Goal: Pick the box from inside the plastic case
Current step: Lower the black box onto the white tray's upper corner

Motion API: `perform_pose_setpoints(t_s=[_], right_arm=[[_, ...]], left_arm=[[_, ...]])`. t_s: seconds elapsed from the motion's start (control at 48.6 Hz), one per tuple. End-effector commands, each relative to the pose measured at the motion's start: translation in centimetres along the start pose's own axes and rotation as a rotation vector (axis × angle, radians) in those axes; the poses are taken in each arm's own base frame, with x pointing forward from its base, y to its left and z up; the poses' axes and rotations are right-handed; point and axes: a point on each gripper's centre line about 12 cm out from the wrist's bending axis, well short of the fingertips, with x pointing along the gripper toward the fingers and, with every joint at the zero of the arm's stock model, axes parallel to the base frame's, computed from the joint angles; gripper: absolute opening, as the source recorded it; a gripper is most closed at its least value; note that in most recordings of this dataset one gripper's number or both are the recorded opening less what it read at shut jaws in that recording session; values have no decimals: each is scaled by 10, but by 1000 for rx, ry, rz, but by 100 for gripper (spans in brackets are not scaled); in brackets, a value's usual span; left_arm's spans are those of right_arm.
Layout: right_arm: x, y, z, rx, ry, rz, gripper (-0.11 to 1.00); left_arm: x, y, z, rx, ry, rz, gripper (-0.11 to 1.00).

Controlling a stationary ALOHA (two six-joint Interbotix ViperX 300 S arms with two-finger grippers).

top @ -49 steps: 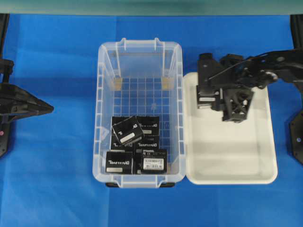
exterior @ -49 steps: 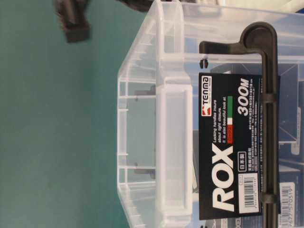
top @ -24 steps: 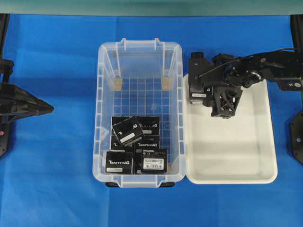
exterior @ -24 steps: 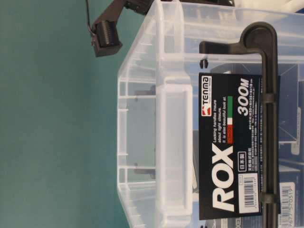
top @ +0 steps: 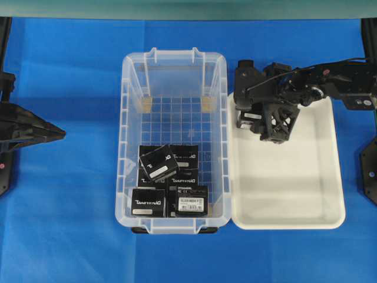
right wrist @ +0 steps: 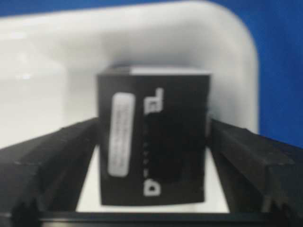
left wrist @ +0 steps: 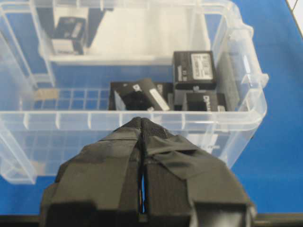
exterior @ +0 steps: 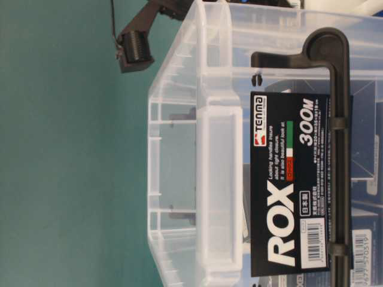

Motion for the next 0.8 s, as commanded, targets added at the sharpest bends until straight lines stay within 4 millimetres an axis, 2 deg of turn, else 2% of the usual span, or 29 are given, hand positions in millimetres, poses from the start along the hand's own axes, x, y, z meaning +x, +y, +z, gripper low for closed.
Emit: perform_pose_setpoints(t_s=[0.0,0.309,0.473,0.535,0.679,0.782], right_arm=[[-4,-1,10,-7,-35,-10,94],[-19,-3,20,-24,-78,-23,93],[-25,2,19,-38,-48,-1,94],[-31,3,24,-38,-60,2,95],[-67,3,48,-48,-155,-14,95],[-108,2,71,-39,-280,-45,95]], left_arm=[[-2,0,11,2,-29,2,-4],[-2,0,11,4,-29,2,-4],[-2,1,11,7,-29,4,-4],[-2,1,11,3,-28,5,-4],[-2,1,11,6,-29,5,-4],[-2,1,10,7,-26,7,-4]])
